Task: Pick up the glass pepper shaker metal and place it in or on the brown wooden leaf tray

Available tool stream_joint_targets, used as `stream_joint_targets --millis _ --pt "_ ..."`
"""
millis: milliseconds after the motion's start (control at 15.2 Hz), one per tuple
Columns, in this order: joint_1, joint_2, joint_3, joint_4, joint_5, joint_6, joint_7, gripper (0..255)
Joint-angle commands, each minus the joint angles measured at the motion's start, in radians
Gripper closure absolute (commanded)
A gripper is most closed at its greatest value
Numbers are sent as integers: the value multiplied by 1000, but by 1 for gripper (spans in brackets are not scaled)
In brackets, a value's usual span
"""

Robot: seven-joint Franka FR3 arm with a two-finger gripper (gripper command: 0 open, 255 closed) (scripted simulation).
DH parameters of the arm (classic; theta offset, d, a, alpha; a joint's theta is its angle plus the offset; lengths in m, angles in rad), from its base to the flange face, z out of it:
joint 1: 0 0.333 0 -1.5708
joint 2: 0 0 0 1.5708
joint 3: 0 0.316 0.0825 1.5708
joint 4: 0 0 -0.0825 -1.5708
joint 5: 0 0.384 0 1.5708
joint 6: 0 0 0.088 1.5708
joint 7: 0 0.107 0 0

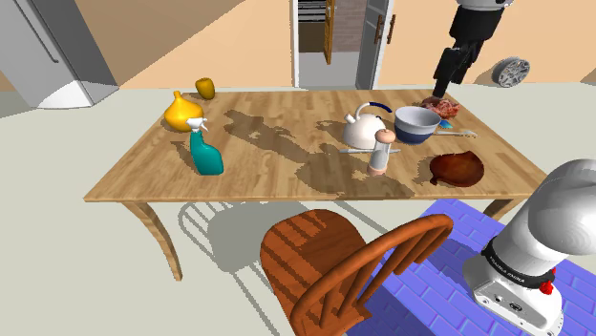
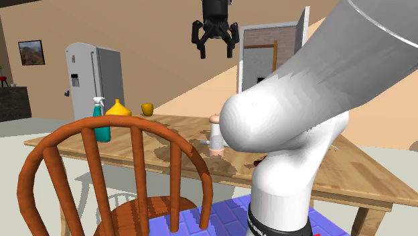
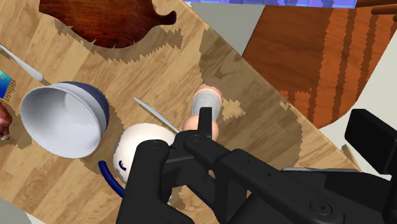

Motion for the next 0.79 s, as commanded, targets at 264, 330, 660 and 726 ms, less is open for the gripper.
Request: stream_joint_targets --millis 264,330,660,726 --pt "-10 77 -14 -56 -21 130 -12 0" --pt "-13 99 -17 -67 -26 162 -15 0" --pt "-27 229 -35 -99 -52 321 -26 0" --pt "-30 258 -38 -102 -57 352 -28 0"
